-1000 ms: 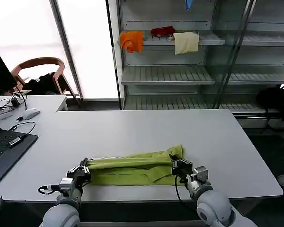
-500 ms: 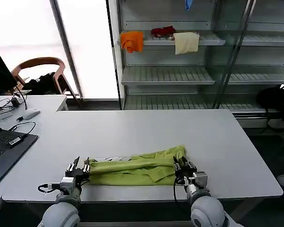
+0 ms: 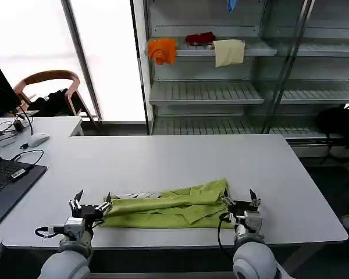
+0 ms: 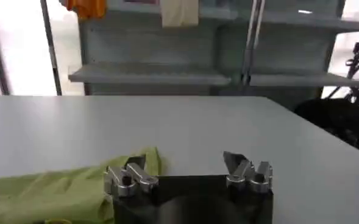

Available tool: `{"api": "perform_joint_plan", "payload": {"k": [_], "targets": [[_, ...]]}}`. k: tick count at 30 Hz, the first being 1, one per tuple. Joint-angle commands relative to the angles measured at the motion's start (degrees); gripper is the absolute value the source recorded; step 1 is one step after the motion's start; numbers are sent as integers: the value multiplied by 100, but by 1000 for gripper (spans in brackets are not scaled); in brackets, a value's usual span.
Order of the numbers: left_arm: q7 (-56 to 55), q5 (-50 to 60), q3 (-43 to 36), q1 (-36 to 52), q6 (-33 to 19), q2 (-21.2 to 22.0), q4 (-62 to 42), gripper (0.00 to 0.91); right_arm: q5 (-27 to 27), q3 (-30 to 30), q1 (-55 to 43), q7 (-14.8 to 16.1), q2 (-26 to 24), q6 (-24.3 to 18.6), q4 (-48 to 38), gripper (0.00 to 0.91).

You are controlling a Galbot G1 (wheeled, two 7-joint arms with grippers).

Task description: Fold and organize the clothes.

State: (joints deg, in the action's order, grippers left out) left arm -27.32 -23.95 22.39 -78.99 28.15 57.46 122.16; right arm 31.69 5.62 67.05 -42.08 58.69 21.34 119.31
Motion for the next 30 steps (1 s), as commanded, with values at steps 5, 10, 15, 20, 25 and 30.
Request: {"api": "perform_joint_plan", "payload": {"k": [5,10,15,20,25,30], "targets": [[424,-1367,255,-700,-1014,580,-168,907,-90,1343,1360,2950,-559,-2044,70,907],[536,-1574,129,-496,-1284,818,-517,907,143,1613,1567,3064,-538,-2323,-59,907],[779,-1780,157,-311,-1549,914,-788,907,150,1771,1773,3083,-567,-2423,-75,907],[892,-1869,181,-203,-1685,948,-1122,202,113,1806,1776,3017,-508,-2427,-83,907],[921,-1868,152,-269,-1677,965,-1185,10,125,1836,1785,3008,-534,-2432,-51,907],[926,-1738,74,-307,-1676,1022,-1127,0,124,1830,1727,2984,-526,-2404,-20,907]]}}
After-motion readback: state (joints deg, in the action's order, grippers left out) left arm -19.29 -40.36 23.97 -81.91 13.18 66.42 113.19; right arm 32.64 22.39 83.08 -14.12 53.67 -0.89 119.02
